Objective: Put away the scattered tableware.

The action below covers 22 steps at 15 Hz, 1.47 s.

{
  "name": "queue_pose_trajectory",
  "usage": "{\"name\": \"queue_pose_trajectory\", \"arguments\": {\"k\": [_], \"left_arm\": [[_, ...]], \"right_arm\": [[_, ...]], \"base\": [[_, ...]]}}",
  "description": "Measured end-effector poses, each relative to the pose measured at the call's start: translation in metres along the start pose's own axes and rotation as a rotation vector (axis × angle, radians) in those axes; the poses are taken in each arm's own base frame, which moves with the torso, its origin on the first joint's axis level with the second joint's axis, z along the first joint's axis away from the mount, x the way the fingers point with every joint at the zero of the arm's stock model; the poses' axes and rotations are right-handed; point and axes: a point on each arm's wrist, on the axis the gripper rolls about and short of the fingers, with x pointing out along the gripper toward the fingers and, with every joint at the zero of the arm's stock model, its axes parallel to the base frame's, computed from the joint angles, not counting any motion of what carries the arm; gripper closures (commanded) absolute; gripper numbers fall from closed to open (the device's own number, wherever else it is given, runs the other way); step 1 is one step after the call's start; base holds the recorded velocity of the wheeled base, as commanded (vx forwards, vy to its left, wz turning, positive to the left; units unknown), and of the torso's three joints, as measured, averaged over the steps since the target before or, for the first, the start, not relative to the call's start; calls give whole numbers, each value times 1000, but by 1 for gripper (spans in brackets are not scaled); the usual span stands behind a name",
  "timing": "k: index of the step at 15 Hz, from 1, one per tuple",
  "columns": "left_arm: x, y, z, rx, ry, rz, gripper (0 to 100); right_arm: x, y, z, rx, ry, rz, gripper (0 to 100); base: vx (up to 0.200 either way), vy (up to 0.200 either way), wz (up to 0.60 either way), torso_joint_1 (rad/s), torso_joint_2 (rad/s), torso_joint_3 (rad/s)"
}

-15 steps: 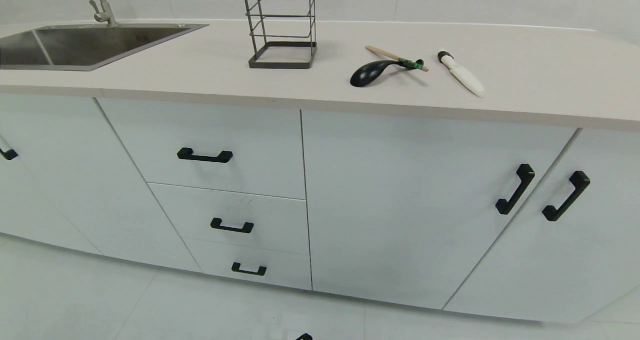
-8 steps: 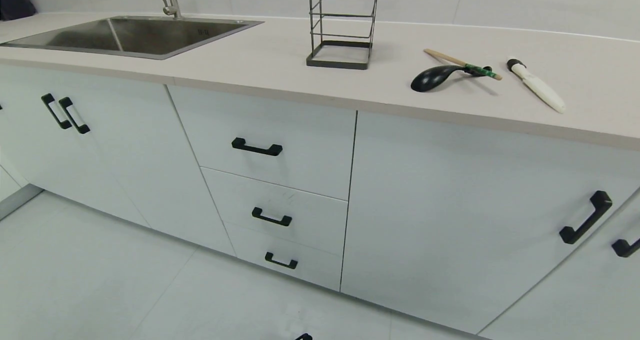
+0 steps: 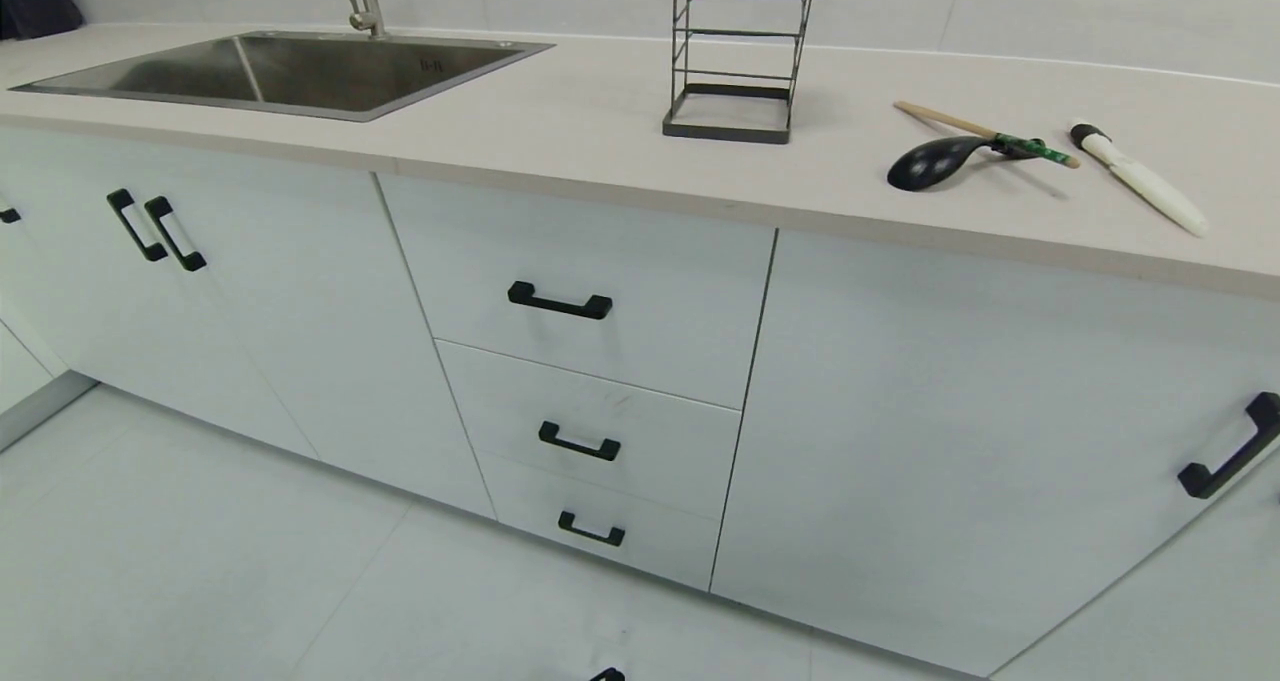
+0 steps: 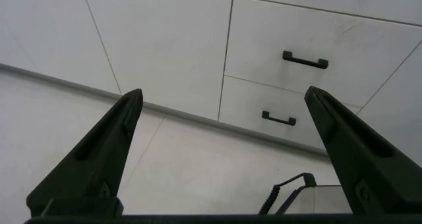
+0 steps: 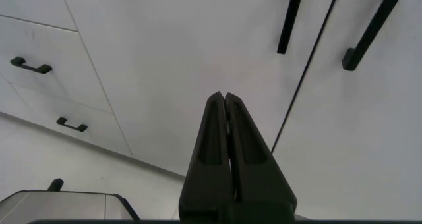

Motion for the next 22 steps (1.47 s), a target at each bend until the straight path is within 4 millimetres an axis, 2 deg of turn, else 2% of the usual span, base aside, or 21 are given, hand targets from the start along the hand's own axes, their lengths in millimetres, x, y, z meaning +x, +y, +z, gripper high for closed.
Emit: {"name": "queue_pose_trajectory", "arguments": {"k": [4, 18, 20, 21, 22], "left_arm": [[0, 0, 0, 4, -1, -2, 0], [0, 0, 0, 18, -1, -8, 0], [0, -1, 1, 67, -6, -48, 0], [0, -2, 4, 94, -38, -73, 0], [-2, -3, 17, 115, -156, -93, 0]], "right_arm": [[0, 0, 0, 0, -1, -1, 100], [0, 0, 0, 0, 0, 1, 100], [0, 0, 0, 1, 0, 1, 100], [0, 0, 0, 1, 0, -1, 100], [0, 0, 0, 1, 0, -1, 100]], "base": [[200, 0, 0, -2, 5, 4], [0, 0, -43, 0, 0, 0], [0, 0, 0, 0, 0, 0], [0, 0, 0, 0, 0, 0], [0, 0, 0, 0, 0, 0]]}}
